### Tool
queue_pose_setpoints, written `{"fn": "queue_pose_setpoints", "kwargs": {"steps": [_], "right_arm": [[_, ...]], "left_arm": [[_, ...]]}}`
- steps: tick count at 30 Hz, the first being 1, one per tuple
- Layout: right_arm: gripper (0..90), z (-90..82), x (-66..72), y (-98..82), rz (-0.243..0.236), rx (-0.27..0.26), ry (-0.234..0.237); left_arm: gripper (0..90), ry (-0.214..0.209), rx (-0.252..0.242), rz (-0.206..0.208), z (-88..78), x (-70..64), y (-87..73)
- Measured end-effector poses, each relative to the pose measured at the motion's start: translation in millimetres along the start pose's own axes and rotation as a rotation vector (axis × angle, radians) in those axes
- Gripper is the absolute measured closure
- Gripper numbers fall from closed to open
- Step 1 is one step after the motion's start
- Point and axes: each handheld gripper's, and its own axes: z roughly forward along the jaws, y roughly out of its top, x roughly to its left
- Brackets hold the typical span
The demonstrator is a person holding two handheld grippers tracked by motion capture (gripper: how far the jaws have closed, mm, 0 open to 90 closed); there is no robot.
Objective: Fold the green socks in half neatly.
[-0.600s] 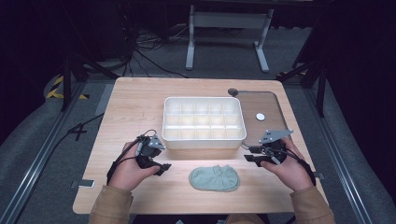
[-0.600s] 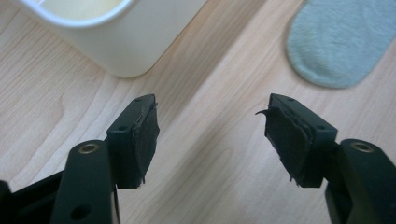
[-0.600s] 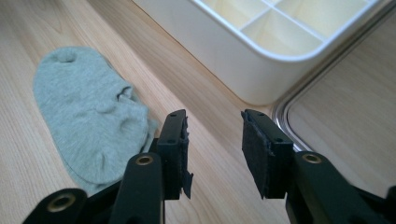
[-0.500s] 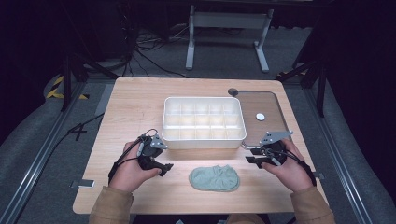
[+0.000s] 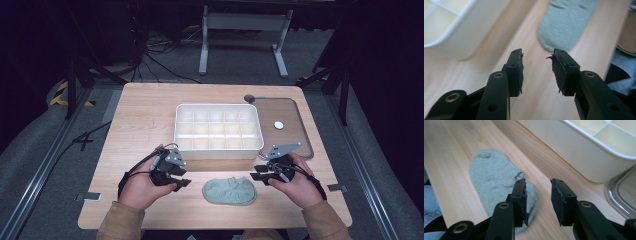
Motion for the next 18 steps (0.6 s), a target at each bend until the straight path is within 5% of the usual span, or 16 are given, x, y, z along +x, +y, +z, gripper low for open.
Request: {"fn": "queue_pose_setpoints", "kwargs": {"steps": [3, 7, 11, 18], "right_arm": [[70.9, 5.2, 7.9, 4.1, -0.019, 0.016, 0.015], [88.3, 16.8, 20.7, 7.1, -0.047, 0.053, 0.047], [90.0, 31.4, 28.8, 4.0, -0.057, 0.143, 0.066], [89.9, 47.0, 46.3, 4.7, -0.104, 0.142, 0.072]], "left_arm": [[60.0, 0.03, 0.006, -0.037, 0.2, -1.4, 2.8], [65.4, -0.055, -0.004, -0.112, 3.1, -1.9, 4.6], [67.5, -0.05, 0.008, -0.083, 9.7, -6.6, 9.3], [69.4, -0.072, 0.033, -0.058, 19.8, -12.4, 15.5]]}}
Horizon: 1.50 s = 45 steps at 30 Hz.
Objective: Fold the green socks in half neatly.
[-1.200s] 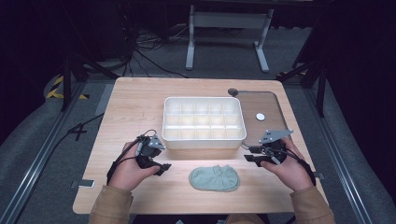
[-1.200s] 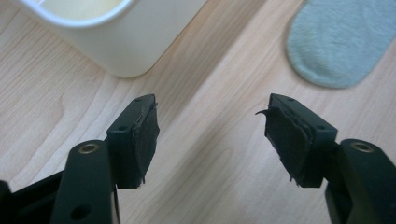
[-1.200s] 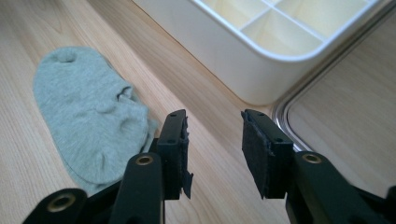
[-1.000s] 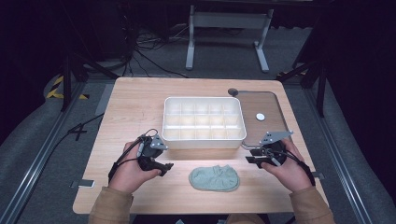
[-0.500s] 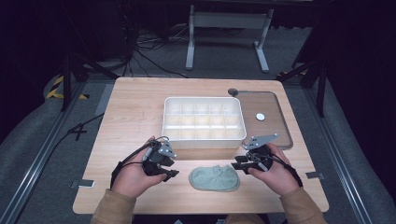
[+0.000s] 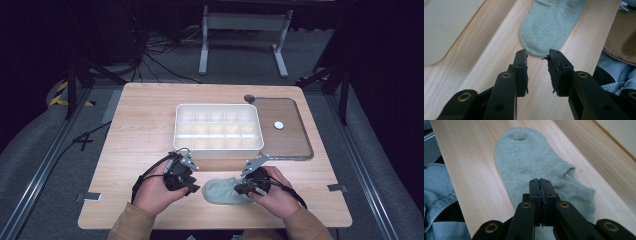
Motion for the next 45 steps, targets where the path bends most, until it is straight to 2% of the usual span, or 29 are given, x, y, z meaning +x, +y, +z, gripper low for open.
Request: {"fn": "queue_pose_setpoints", "kwargs": {"steps": [2, 3, 6, 9, 14, 17, 22, 25, 26, 30, 31, 36, 40, 42, 45], "right_arm": [[90.0, 2.5, 1.3, 0.5, -0.001, -0.006, 0.003], [90.0, 7.3, 3.4, 1.3, 0.0, -0.024, -0.012], [90.0, 12.2, 4.3, 3.1, 0.008, -0.058, -0.019], [90.0, 15.6, 4.8, 4.8, 0.008, -0.069, -0.036], [90.0, 26.1, 0.5, 3.1, 0.016, -0.023, -0.063], [90.0, 26.8, -0.1, 2.1, 0.018, -0.027, -0.06], [90.0, 26.9, -0.3, 1.2, 0.007, -0.032, -0.055], [90.0, 27.0, -0.5, 0.1, 0.005, -0.039, -0.053], [90.0, 26.9, -0.6, -0.1, 0.005, -0.04, -0.055], [90.0, 26.7, 0.1, -1.4, -0.004, -0.049, -0.059], [90.0, 26.8, 0.3, -1.7, -0.004, -0.051, -0.061], [90.0, 26.9, 2.1, -3.3, -0.012, -0.061, -0.071], [90.0, 27.3, 3.7, -4.2, -0.019, -0.067, -0.08], [90.0, 27.3, 4.5, -4.8, -0.025, -0.069, -0.086], [89.3, 25.7, 4.2, -5.8, -0.02, -0.067, -0.079]], "left_arm": [[71.4, -0.01, 0.004, 0.002, 1.7, -0.3, 0.9], [71.4, -0.011, 0.004, -0.003, 3.0, -0.5, 0.7], [73.0, 0.0, 0.023, -0.001, 7.1, 0.0, 0.6], [73.5, 0.001, 0.034, -0.003, 9.7, 0.4, 0.4], [73.6, 0.013, 0.057, -0.015, 17.2, 2.6, -1.7], [74.4, 0.026, 0.061, -0.028, 23.7, 5.2, -2.5], [73.9, 0.049, 0.023, -0.08, 39.9, 6.4, -0.7], [67.4, 0.029, -0.029, -0.12, 47.9, 5.6, 2.4], [66.0, 0.025, -0.034, -0.127, 49.9, 4.8, 3.9], [64.6, 0.014, -0.008, -0.124, 59.7, 1.0, 9.7], [65.3, 0.027, 0.004, -0.12, 64.4, 0.2, 11.6], [66.2, 0.038, 0.029, -0.109, 68.9, -2.1, 15.1], [74.8, 0.036, 0.025, -0.091, 71.5, -4.3, 18.1], [79.9, 0.049, 0.029, -0.081, 71.9, -6.7, 19.6], [81.9, 0.07, 0.029, -0.059, 70.9, -10.1, 21.4]]}}
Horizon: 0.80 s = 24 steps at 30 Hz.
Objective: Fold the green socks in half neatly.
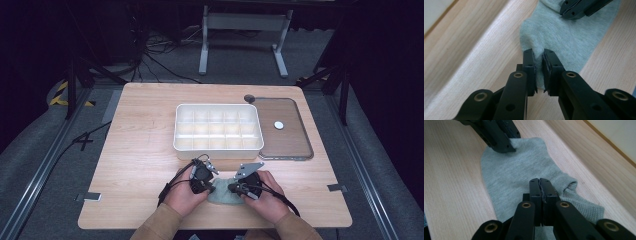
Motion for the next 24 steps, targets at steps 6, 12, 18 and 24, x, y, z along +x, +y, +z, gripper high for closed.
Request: {"fn": "queue_pose_setpoints", "kwargs": {"steps": [6, 12, 18, 24], "right_arm": [[88.9, -18.9, -2.5, -8.2, 0.047, -0.046, -0.027], [88.5, -18.8, -2.9, -17.8, 0.077, -0.018, -0.051], [88.6, -18.5, -1.7, -19.3, 0.1, -0.021, -0.06], [89.9, -11.7, -3.0, -18.6, 0.071, -0.026, -0.045]], "left_arm": [[82.2, 0.007, -0.004, -0.014, -14.0, 1.1, -1.4], [82.1, 0.014, 0.016, -0.032, -30.4, 4.2, -4.3], [82.1, 0.025, 0.064, -0.062, -38.6, 7.3, -6.0], [81.8, 0.02, 0.065, -0.044, -40.0, 3.6, -1.5]]}}
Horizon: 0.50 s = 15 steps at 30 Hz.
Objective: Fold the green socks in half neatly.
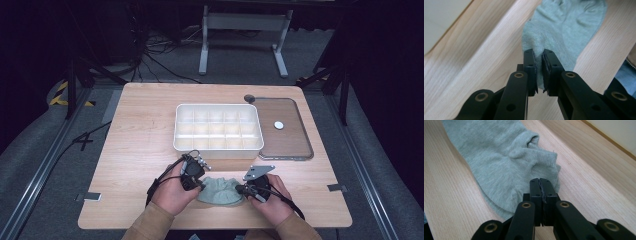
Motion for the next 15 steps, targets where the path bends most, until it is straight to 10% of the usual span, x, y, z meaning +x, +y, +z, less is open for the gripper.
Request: {"fn": "queue_pose_setpoints", "kwargs": {"steps": [15], "right_arm": [[90.0, 0.0, -1.2, -3.2, -0.021, -0.022, 0.014]], "left_arm": [[81.6, -0.043, -0.043, 0.119, 13.7, -28.5, 31.0]]}}
